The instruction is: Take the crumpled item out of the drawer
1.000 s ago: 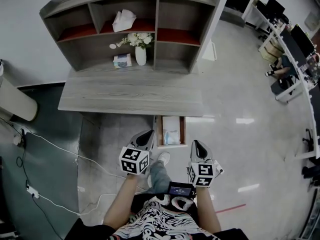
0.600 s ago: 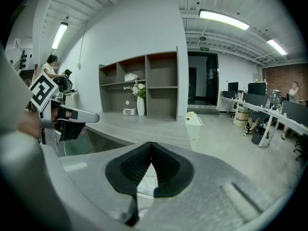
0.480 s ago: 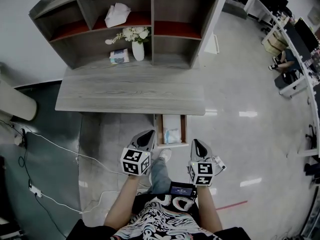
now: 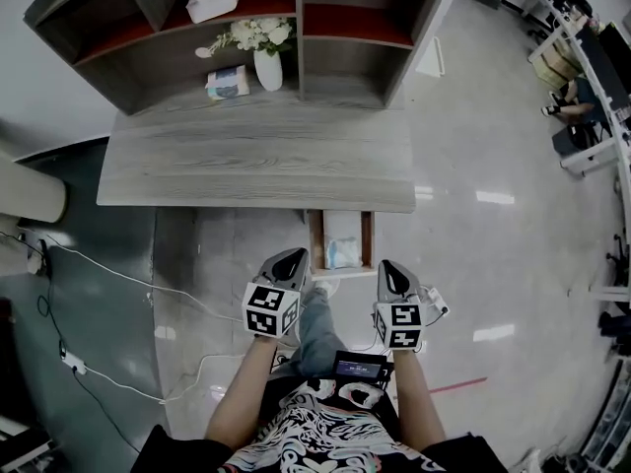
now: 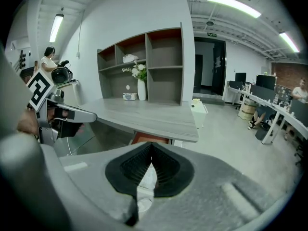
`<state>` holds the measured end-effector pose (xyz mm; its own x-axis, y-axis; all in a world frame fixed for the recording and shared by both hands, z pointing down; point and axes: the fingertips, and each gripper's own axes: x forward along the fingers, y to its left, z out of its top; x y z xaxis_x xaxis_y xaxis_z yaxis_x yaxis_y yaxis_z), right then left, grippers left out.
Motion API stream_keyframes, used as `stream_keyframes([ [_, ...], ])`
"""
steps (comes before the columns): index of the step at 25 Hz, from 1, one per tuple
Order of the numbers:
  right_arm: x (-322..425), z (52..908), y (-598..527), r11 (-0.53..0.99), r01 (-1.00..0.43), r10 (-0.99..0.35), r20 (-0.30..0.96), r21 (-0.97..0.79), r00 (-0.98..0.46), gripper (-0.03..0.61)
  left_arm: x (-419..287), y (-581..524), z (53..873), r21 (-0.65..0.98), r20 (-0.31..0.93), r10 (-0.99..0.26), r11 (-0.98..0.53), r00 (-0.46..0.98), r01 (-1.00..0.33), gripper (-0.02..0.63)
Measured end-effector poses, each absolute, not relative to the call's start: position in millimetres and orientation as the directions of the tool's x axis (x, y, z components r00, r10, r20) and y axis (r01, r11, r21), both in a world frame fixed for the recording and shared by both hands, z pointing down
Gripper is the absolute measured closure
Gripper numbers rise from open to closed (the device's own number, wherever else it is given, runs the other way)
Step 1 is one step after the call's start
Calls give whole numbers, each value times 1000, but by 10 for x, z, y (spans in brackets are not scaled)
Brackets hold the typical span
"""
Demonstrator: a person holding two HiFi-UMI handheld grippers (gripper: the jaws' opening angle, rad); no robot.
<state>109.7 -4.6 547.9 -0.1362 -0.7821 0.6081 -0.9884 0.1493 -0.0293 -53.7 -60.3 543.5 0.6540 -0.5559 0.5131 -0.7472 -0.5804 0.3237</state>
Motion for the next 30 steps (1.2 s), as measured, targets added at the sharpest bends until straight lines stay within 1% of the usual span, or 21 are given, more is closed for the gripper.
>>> stream_keyframes([
  [8, 1080, 5768, -181, 192, -981, -737, 655, -33, -167, 574, -555, -644, 5722, 311, 567, -520, -582, 638, -751, 614],
  [12, 1095, 5919, -203, 198, -979, -695, 699, -42, -170, 574, -553, -647, 5845, 320, 595, -499, -572, 630, -755, 614],
  [21, 1036, 6256, -215, 265, -961, -624, 744, -83, -237, 574, -487, -452, 6230, 311, 672, -437, -567, 598, -763, 615],
  [26, 961, 6443, -231, 313, -943, -583, 761, -113, -285, 574, -411, -335, 6468, 310, 715, -392, -565, 579, -765, 614],
  [30, 850, 6593, -195, 414, -904, -526, 782, -108, -334, 572, -371, -263, 6649, 298, 752, -356, -567, 555, -768, 614],
])
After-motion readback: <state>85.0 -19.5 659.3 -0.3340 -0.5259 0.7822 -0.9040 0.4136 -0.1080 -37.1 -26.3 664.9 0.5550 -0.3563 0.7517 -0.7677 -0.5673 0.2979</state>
